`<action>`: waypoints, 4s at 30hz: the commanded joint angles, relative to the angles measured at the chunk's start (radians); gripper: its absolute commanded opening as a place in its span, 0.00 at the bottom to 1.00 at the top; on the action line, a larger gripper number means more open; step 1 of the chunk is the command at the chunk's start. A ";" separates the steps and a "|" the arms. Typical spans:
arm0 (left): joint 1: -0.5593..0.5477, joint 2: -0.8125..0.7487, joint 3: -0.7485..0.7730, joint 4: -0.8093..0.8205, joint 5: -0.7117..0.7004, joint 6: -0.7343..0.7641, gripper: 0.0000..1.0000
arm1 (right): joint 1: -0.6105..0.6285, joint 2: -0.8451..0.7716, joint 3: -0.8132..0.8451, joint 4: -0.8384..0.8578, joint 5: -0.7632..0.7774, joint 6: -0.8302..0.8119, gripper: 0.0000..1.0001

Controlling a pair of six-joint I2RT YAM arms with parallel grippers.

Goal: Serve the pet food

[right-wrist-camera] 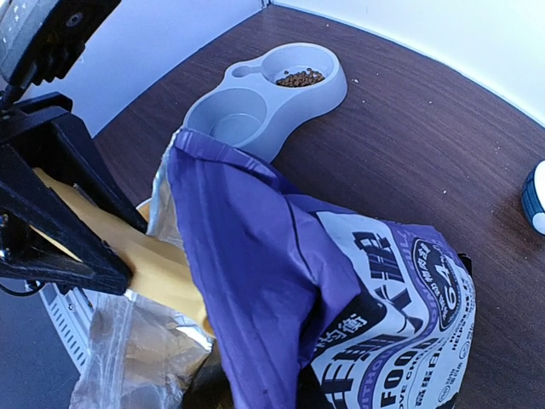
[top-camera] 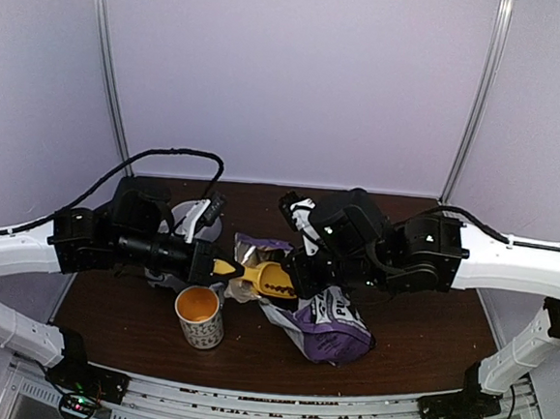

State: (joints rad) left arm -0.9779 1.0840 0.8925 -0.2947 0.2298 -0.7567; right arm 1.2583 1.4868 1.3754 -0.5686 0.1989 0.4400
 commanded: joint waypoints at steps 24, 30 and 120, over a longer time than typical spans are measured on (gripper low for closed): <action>-0.198 0.536 0.155 -0.045 -0.269 0.216 0.00 | 0.074 -0.026 0.008 0.196 -0.030 0.004 0.00; -0.199 0.487 0.091 0.092 -0.127 0.215 0.00 | 0.074 -0.039 -0.015 0.207 -0.026 0.016 0.00; 0.148 -0.244 -0.303 0.492 0.362 -0.459 0.00 | 0.066 -0.202 -0.139 0.102 0.165 0.071 0.00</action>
State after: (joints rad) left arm -0.8574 0.8928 0.5903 0.1589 0.5613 -1.1973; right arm 1.3212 1.3296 1.2190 -0.5346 0.3237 0.5037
